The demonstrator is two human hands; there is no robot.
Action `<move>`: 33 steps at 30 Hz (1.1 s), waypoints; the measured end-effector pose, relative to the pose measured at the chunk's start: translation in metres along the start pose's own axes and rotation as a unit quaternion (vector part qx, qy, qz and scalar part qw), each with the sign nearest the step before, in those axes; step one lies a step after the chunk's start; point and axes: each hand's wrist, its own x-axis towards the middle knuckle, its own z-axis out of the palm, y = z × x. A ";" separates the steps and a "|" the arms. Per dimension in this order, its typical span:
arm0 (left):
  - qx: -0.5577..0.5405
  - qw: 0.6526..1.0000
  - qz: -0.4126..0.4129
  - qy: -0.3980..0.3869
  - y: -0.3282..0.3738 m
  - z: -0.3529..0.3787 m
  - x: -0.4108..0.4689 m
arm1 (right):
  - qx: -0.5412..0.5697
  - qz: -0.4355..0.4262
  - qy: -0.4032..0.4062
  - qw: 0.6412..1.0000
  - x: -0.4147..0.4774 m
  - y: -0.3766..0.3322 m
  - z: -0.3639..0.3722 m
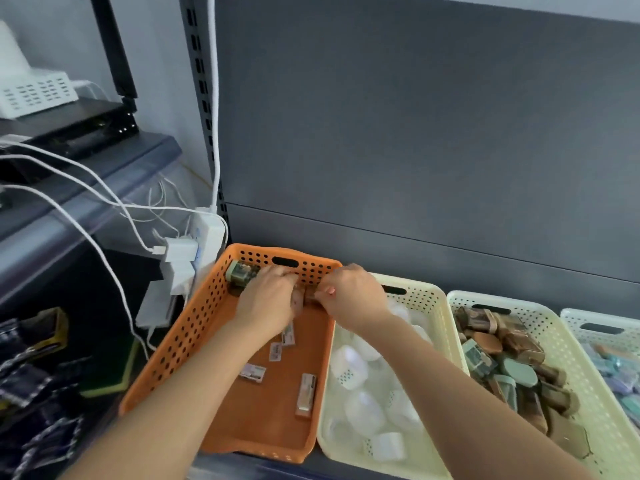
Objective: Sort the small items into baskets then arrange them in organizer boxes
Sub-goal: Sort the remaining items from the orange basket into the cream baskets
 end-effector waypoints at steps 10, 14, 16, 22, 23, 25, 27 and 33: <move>0.040 0.999 0.020 -0.017 -0.050 0.008 0.002 | -0.115 -0.014 -0.191 0.975 0.040 -0.047 0.038; 0.027 0.999 -0.017 -0.024 -0.053 0.007 0.004 | -0.093 0.001 -0.191 0.977 0.041 -0.048 0.043; 0.012 0.999 -0.044 -0.017 -0.055 0.005 0.004 | -0.061 0.014 -0.192 0.979 0.042 -0.047 0.043; -0.114 0.986 -0.118 0.028 -0.045 -0.014 0.011 | 0.094 0.063 -0.134 0.985 0.038 -0.036 0.025; -0.153 0.979 -0.123 0.046 -0.038 -0.018 0.012 | 0.106 0.069 -0.103 0.987 0.037 -0.032 0.019; -0.234 0.960 -0.126 0.088 -0.022 -0.025 0.015 | 0.108 0.078 -0.020 0.991 0.031 -0.020 0.005; -0.281 0.946 -0.105 0.126 0.001 -0.030 0.018 | 0.101 0.082 0.060 0.990 0.022 -0.005 -0.010; -0.300 0.949 0.002 0.094 0.076 -0.017 0.009 | 0.032 0.158 0.108 0.981 -0.026 0.055 -0.039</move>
